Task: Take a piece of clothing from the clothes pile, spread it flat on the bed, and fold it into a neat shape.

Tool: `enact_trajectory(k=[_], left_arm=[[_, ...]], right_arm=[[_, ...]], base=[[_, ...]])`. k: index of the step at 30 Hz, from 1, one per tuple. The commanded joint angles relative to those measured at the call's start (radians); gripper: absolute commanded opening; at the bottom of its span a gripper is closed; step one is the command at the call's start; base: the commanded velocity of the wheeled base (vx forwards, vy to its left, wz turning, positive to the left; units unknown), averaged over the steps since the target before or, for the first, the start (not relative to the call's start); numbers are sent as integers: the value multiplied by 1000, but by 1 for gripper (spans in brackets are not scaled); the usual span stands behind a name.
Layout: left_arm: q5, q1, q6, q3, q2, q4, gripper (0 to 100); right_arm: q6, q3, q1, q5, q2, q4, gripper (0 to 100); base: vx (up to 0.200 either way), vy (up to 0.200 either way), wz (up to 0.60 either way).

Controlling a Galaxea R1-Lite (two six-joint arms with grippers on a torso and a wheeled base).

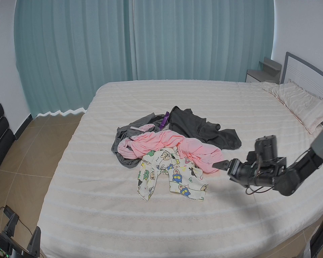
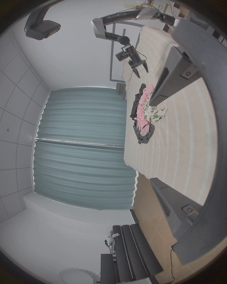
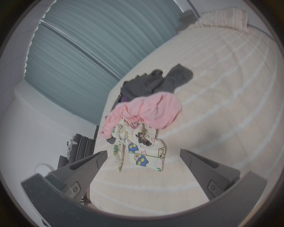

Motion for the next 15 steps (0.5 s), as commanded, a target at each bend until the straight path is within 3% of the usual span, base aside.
enact_trajectory(k=[1, 15], left_arm=[[0, 0, -1, 7, -16, 0, 100], [1, 0, -1, 7, -16, 0, 100]], right_arm=[[57, -119, 119, -64, 306, -56, 100], [28, -125, 134, -72, 347, -64, 100]], base=[[0, 0, 0], [0, 0, 0]])
